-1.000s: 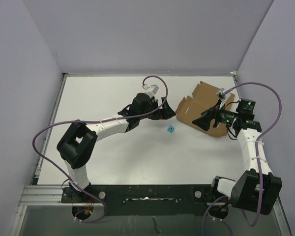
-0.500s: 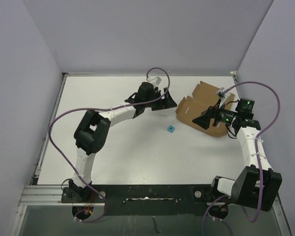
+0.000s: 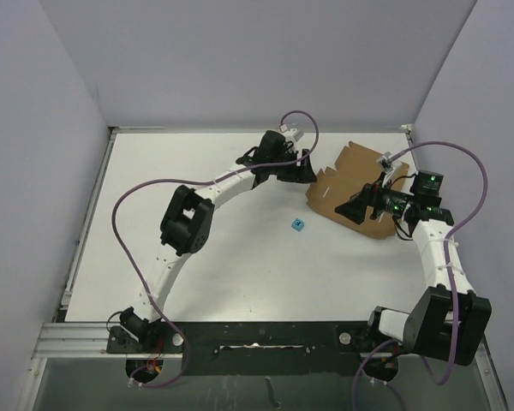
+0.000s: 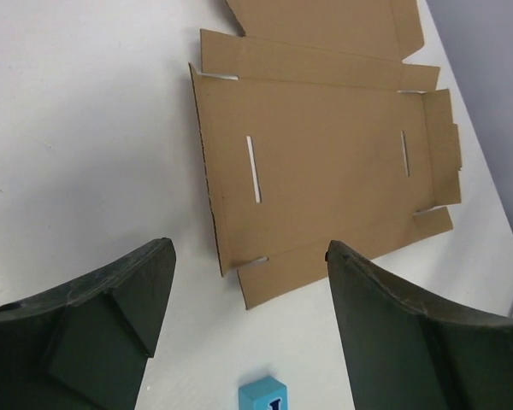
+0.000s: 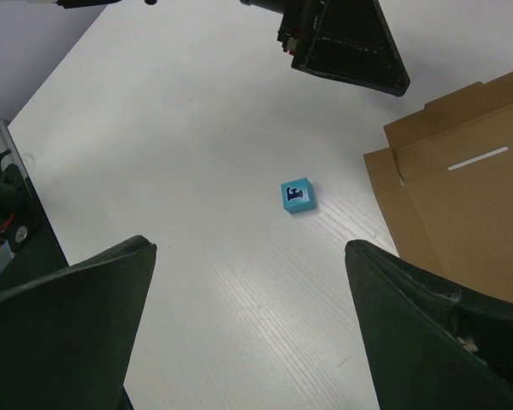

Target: Fold the paper box

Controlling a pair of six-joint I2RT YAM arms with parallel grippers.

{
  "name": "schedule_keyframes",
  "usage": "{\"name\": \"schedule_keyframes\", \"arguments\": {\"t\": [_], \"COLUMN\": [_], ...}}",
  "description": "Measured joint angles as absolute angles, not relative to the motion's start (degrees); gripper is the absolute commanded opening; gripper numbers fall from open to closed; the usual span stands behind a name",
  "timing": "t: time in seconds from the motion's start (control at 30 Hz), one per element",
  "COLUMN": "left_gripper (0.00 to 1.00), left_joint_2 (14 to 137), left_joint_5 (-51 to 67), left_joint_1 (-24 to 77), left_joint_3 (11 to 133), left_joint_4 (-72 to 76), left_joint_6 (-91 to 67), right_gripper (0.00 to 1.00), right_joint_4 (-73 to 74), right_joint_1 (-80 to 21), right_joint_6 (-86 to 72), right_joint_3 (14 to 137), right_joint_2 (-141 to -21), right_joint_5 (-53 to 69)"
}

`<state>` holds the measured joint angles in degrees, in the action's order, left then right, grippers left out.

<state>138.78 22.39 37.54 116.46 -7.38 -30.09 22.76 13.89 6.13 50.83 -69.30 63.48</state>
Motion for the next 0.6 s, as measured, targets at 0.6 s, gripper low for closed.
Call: {"name": "schedule_keyframes", "arguments": {"t": [0.6], "left_gripper": [0.44], "left_joint_2": [151.3], "left_joint_5": [22.0], "left_joint_1": [38.7], "left_joint_3": [132.0], "left_joint_4": [-19.5], "left_joint_6": [-23.5], "right_gripper": [0.98], "right_joint_4": [22.8], "right_joint_1": [13.9], "right_joint_6": [5.5], "right_joint_3": [50.8], "right_joint_2": [-69.3], "right_joint_5": [63.7]}}
